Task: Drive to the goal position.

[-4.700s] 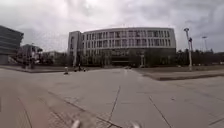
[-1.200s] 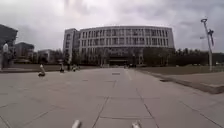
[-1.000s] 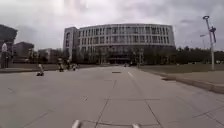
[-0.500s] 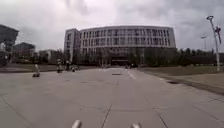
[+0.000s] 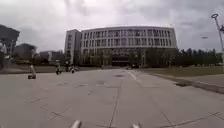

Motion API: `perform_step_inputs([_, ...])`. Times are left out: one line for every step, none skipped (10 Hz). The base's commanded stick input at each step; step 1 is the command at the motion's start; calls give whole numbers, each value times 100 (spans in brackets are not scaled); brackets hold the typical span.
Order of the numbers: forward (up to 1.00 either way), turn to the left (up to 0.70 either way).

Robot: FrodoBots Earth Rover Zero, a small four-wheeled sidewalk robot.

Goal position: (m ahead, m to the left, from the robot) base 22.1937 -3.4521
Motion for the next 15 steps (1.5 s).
perform_step_inputs([85,0])
perform_step_inputs([85,0])
perform_step_inputs([85,0])
perform_step_inputs([85,0])
perform_step_inputs([85,0])
perform_step_inputs([85,0])
perform_step_inputs([85,0])
perform_step_inputs([85,0])
perform_step_inputs([85,0])
perform_step_inputs([85,-1])
perform_step_inputs([85,-6])
perform_step_inputs([85,-16])
perform_step_inputs([85,-32])
perform_step_inputs([85,-33])
perform_step_inputs([85,-24])
